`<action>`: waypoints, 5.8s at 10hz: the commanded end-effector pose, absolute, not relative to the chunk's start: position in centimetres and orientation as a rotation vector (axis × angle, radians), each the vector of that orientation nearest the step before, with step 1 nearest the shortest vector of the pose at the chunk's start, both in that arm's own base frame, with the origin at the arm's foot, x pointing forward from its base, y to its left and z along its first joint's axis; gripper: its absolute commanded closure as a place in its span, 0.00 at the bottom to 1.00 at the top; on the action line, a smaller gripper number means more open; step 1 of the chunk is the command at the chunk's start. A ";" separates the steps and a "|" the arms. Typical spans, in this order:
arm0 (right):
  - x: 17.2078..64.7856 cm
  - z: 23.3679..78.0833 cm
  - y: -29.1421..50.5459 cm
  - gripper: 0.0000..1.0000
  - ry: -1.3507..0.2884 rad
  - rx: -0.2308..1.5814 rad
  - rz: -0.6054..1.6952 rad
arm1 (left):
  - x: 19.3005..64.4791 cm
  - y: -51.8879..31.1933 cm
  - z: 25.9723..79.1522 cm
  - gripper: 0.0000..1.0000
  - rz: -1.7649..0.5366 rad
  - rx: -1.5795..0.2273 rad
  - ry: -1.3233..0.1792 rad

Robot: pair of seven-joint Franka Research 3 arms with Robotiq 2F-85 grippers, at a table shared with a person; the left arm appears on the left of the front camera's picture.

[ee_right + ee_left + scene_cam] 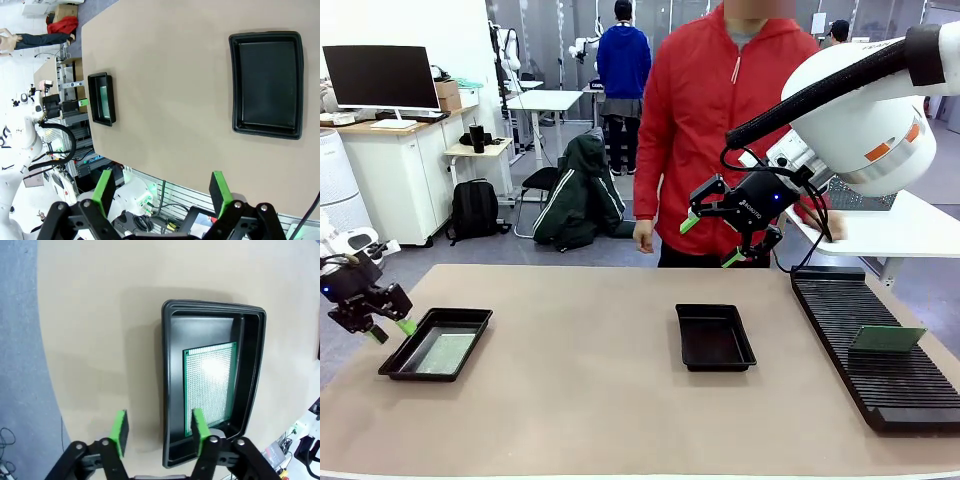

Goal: Inspect and transfer BCBs to ESD trays.
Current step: Pick up the ESD tray and place it on the left side of the table, then pick up the Blank PCB from the PCB Rack and place it in the right ESD tray.

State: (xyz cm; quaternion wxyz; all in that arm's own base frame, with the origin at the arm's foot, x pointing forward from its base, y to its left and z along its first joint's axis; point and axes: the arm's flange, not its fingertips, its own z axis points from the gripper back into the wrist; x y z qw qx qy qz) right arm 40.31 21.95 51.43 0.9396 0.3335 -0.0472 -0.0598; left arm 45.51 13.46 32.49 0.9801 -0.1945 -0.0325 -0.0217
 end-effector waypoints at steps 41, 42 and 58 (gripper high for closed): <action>37.6 69.2 -6.1 0.00 -0.138 0.231 0.894 | 44.7 13.2 40.3 0.00 -0.052 -0.255 -0.068; 37.4 69.6 -6.1 0.00 -0.121 0.179 0.982 | 44.7 13.2 40.3 0.00 -0.052 -0.255 -0.068; 36.9 70.9 -6.0 0.00 -0.140 -0.016 1.413 | 44.7 13.2 40.3 0.00 -0.052 -0.255 -0.068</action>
